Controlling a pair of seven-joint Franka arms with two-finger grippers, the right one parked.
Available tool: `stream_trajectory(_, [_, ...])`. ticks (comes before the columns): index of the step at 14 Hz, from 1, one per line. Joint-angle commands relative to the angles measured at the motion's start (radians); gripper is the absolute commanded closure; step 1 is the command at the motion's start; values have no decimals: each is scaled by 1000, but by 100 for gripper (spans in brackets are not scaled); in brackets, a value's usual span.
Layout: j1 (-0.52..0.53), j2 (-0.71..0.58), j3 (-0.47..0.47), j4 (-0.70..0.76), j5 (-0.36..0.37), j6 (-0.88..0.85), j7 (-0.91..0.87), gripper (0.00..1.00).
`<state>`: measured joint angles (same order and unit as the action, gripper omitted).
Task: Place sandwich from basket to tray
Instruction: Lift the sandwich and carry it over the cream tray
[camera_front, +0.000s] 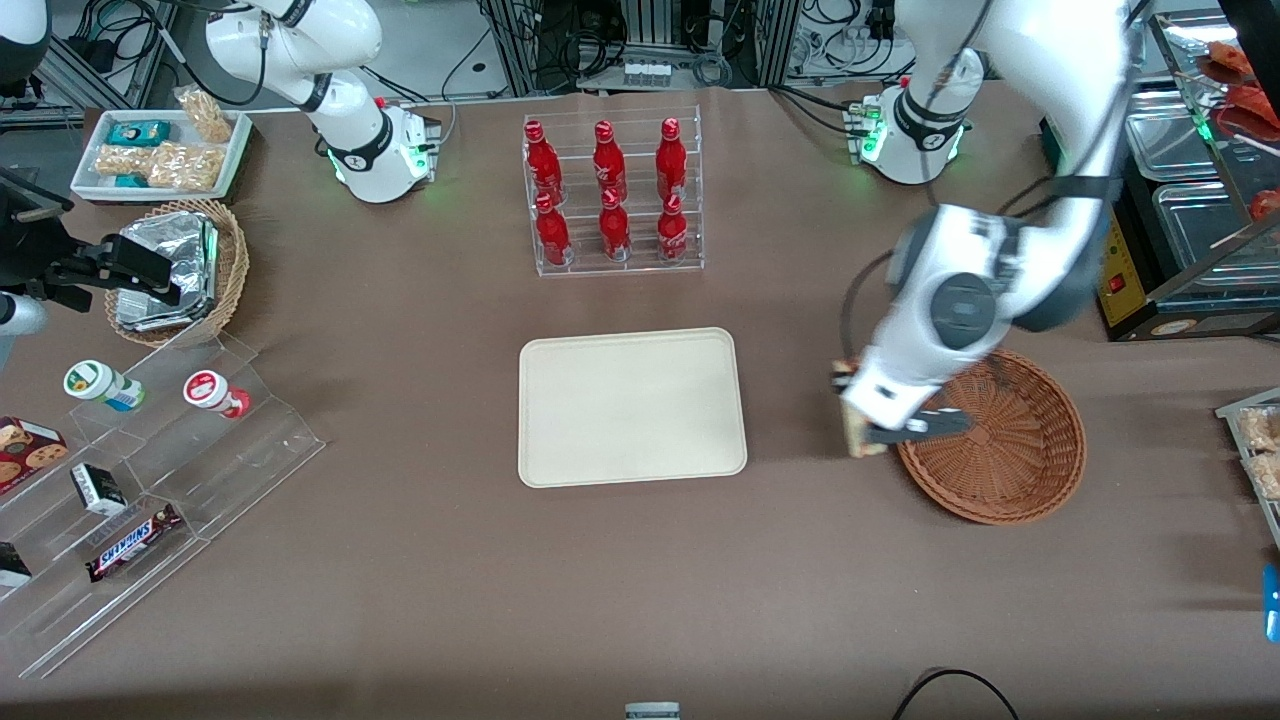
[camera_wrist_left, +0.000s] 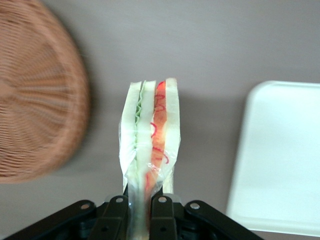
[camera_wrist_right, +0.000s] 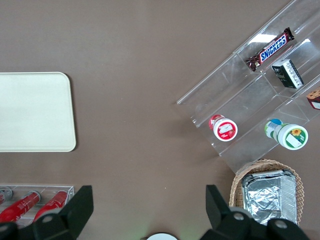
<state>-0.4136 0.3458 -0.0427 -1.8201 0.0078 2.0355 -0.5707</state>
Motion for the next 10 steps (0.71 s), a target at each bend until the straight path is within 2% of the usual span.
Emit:
stream_trajectory(1, [-130, 165, 14, 198, -9, -11, -142, 100])
stream_trajectory(6, [-289, 363, 14, 419, -8, 35, -328, 100])
stream_trajectory(10, [-372, 430, 15, 464, -2, 130, -371, 100])
